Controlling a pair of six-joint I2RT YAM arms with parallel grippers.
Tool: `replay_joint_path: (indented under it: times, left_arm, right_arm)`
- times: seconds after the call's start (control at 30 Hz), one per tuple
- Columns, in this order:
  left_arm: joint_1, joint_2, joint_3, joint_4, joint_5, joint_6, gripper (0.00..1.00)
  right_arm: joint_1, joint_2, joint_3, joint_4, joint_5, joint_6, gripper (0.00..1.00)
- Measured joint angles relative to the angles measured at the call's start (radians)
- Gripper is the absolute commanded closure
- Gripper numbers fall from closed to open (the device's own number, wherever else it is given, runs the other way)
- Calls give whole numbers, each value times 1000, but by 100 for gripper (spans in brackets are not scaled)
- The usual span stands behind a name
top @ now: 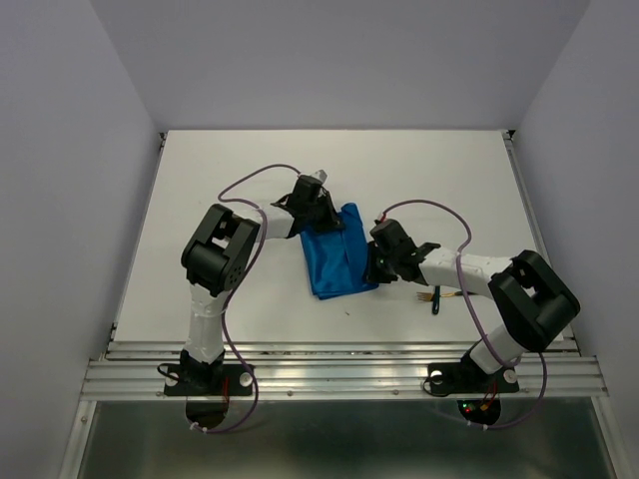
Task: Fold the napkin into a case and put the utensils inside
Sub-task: Smooth out the 2/3-rectangle-folded napkin at the center of the board.
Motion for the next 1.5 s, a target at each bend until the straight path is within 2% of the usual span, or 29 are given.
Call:
replay_joint_path:
  times: [0.07,0.1,0.13,0.17,0.2,0.23,0.3,0.47,0.53,0.6,0.7,0.73,0.8,0.83,0.93,1.5]
  left_arm:
    - [3,2,2,2,-4,0,100]
    - [3,3,3,2,-6,1,96]
    - [3,3,4,3,-8,2,84]
    - [3,3,5,2,-13,5,76]
    - [3,3,5,2,-21,6,63]
    - [3,3,6,1,-25,8,59]
    - [3,1,16,-3,-30,12,54]
    - [2,-37,25,-80,-111,47,53]
    - [3,-61,25,-116,-144,57,55]
    - [3,-91,25,-140,-165,66,62]
    - [3,-135,26,-148,-180,73,66]
    - [2,-145,26,-148,-183,74,73]
    - [-5,-162,26,-148,-189,73,80]
    - [-9,-168,26,-146,-189,70,88]
    - [-24,-172,25,-123,-174,60,100]
    - [-36,-55,-11,-50,-130,51,100]
  right_arm:
    - [0,3,-4,18,-2,2,85]
    - [0,3,-7,24,-3,3,85]
    - [0,3,-10,31,-3,5,85]
    - [0,3,-13,39,-3,7,85]
    - [0,3,-15,45,-3,7,85]
    - [0,4,-17,51,-4,8,85]
    - [0,6,-21,65,-3,12,85]
    - [0,8,-23,77,-1,23,86]
    - [0,8,-23,78,0,28,85]
    - [0,9,-23,78,1,33,86]
    - [0,9,-23,79,2,34,86]
    - [0,9,-23,79,2,35,86]
    - [0,9,-23,79,2,37,89]
    - [0,9,-23,78,3,37,89]
    - [0,10,-23,78,5,38,89]
    - [0,9,-23,77,8,43,89]
